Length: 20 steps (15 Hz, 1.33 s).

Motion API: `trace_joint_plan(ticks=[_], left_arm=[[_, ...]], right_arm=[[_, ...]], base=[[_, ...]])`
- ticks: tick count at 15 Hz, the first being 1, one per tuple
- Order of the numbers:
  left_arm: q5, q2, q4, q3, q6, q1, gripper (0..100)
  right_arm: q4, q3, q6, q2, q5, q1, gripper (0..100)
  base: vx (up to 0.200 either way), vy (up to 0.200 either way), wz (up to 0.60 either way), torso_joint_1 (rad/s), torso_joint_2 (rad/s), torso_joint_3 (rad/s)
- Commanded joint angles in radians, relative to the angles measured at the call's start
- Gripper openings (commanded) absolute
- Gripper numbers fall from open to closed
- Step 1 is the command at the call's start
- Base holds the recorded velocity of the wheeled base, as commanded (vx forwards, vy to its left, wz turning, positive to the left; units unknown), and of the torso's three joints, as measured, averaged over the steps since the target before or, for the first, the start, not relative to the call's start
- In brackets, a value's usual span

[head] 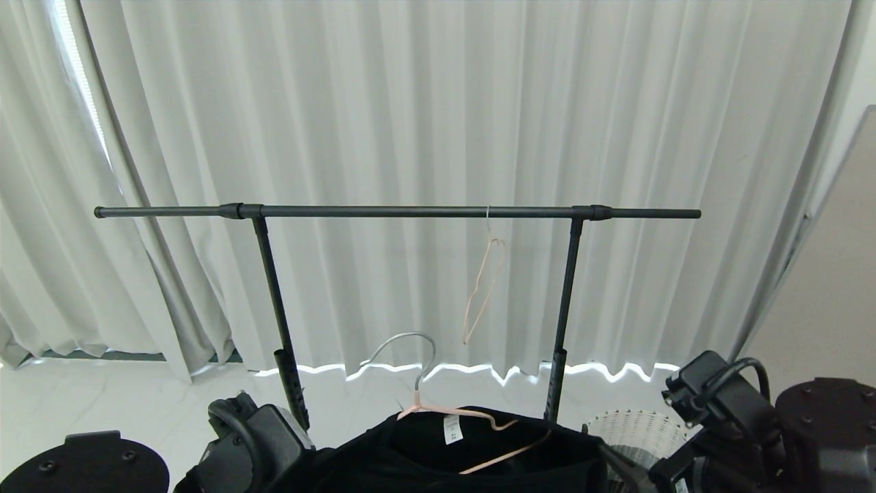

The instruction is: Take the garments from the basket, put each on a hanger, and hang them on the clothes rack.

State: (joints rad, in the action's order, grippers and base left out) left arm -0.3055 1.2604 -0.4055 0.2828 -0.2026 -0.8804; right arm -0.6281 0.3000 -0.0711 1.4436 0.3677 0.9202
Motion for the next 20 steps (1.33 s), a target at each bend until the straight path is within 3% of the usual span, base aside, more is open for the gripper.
trace_joint_plan(ticks=[1, 4, 7, 11, 14, 17, 20], left_arm=[[0.000, 0.008, -0.001, 0.009, 0.000, 0.006, 0], [0.003, 0.002, -0.003, 0.016, 0.006, 0.001, 0], [0.006, -0.004, -0.003, 0.013, 0.006, -0.006, 0], [0.016, -0.019, -0.003, 0.012, 0.006, -0.078, 0], [0.074, -0.059, -0.003, 0.006, -0.003, -0.101, 0], [0.112, -0.105, -0.003, -0.004, -0.075, -0.101, 0], [0.138, -0.131, -0.003, -0.020, -0.144, -0.101, 0]], right_arm=[[-0.015, -0.022, 0.001, -0.006, -0.032, 0.117, 100], [-0.015, -0.015, 0.004, -0.009, -0.101, 0.195, 100], [-0.015, 0.007, 0.053, -0.012, -0.171, 0.200, 100], [-0.007, 0.090, 0.185, 0.041, -0.296, 0.160, 100], [-0.002, 0.176, 0.286, 0.096, -0.454, 0.131, 100], [0.027, 0.217, 0.364, 0.152, -0.535, 0.134, 100], [0.036, 0.229, 0.369, 0.175, -0.546, 0.132, 100]], base=[[0.000, 0.000, 0.00, 0.000, 0.00, 0.000], [0.000, 0.000, 0.00, 0.000, 0.00, 0.000], [0.000, 0.000, 0.00, 0.000, 0.00, 0.000], [0.000, 0.000, 0.00, 0.000, 0.00, 0.000], [0.000, 0.000, 0.00, 0.000, 0.00, 0.000], [0.000, 0.000, 0.00, 0.000, 0.00, 0.000], [0.000, 0.000, 0.00, 0.000, 0.00, 0.000]])
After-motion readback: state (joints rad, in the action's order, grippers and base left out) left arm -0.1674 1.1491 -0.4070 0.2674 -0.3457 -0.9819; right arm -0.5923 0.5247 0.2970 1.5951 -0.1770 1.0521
